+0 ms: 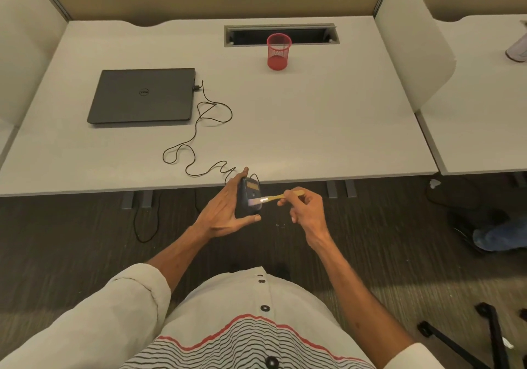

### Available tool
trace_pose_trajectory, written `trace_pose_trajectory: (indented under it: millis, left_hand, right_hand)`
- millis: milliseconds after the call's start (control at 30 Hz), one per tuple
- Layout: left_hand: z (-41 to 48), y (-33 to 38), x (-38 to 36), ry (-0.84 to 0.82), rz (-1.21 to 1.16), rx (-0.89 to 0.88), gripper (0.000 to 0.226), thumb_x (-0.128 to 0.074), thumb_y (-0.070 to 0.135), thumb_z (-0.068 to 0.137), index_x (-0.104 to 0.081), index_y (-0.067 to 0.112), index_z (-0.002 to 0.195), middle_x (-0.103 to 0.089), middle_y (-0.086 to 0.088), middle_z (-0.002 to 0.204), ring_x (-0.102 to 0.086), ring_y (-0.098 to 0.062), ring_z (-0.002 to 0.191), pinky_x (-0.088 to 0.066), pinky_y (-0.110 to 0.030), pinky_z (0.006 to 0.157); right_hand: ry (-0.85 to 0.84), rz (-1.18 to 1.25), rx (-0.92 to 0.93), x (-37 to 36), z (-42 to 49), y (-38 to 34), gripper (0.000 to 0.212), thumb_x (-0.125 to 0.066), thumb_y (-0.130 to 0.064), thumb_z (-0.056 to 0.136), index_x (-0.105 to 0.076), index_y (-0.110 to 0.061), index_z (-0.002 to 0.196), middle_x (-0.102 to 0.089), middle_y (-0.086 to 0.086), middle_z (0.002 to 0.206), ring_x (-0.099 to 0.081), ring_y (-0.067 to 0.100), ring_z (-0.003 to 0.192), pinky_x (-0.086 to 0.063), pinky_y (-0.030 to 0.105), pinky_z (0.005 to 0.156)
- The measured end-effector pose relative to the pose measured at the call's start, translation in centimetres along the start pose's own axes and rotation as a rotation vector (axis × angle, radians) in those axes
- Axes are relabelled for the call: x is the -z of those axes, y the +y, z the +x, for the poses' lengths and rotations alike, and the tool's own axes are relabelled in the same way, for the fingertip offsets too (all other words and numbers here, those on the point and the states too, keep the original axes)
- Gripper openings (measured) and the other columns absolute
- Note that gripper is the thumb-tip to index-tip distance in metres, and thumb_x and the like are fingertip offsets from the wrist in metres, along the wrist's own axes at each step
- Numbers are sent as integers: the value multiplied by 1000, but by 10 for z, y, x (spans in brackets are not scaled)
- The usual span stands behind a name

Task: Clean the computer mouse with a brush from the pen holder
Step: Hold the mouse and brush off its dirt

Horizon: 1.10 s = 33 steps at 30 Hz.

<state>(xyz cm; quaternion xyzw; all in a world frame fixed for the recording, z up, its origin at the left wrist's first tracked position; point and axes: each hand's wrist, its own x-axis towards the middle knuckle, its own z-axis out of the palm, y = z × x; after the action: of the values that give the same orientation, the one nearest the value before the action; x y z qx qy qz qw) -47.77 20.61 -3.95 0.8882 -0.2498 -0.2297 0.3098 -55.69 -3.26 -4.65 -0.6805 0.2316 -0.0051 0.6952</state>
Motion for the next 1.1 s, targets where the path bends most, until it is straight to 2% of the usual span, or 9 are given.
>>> trace_pose_trajectory:
  millis: [100,200,333,433,533,667,800,933,1100]
  left_hand:
    - [0,2,0,-3,-13,-4,126,-79,65,87,11,37,171,-8,4,182,-30,-28,164,-32,-50,130]
    - [0,4,1,4,-24,3,127,-79,67,86,12,39,170,-9,4,181,-32,-29,163,-32,-44,127]
    - [-1,6,1,21,-15,16,126,-79,66,87,11,37,171,-14,2,181,-34,-28,162,-35,-51,130]
    - [-3,6,-1,20,-10,23,125,-78,66,88,11,36,171,-12,3,181,-32,-27,163,-33,-52,131]
    - [-3,7,-3,9,-3,30,125,-77,66,88,13,37,171,-8,4,182,-29,-27,165,-30,-52,132]
    - [-4,8,-3,9,-13,38,124,-77,65,88,11,37,171,-10,3,182,-30,-28,164,-30,-51,132]
    - [-8,8,-3,28,-20,49,124,-78,66,88,11,38,170,-16,3,181,-34,-27,162,-34,-50,129]
    - [-11,7,-2,36,-32,55,124,-79,65,87,8,36,171,-16,4,180,-33,-27,163,-32,-53,130]
    - [-13,7,-4,18,-24,55,124,-78,65,88,11,37,170,-14,3,181,-31,-27,164,-33,-55,132]
  right_hand:
    - [-31,-79,16,-2,0,4,19,-72,-25,104,-81,-16,89,-79,3,82,-53,4,52,-46,21,49]
    - [12,-156,-4,7,0,10,20,-73,-23,103,-81,-14,87,-76,2,78,-57,4,60,-48,24,56]
    - [96,-242,-30,21,1,15,21,-73,-23,103,-80,-13,85,-75,6,80,-60,12,71,-50,34,67]
    - [105,-112,-1,24,-1,11,19,-73,-22,103,-80,-15,88,-76,11,82,-55,12,63,-47,31,59]
    - [28,14,49,22,0,4,17,-71,-22,105,-79,-11,95,-80,12,87,-50,10,52,-45,22,50]
    - [-91,-58,42,15,0,4,18,-71,-25,105,-80,-11,97,-81,8,89,-52,10,52,-46,21,50]
    - [6,-104,-18,20,-2,13,21,-72,-23,104,-81,-13,88,-77,19,88,-52,9,57,-46,27,54]
    - [116,-102,-56,26,-2,17,18,-72,-21,104,-81,-12,90,-77,16,87,-53,9,60,-45,28,55]
    - [20,-32,-52,20,2,6,17,-72,-25,104,-80,-12,97,-82,6,87,-50,9,50,-46,20,49]
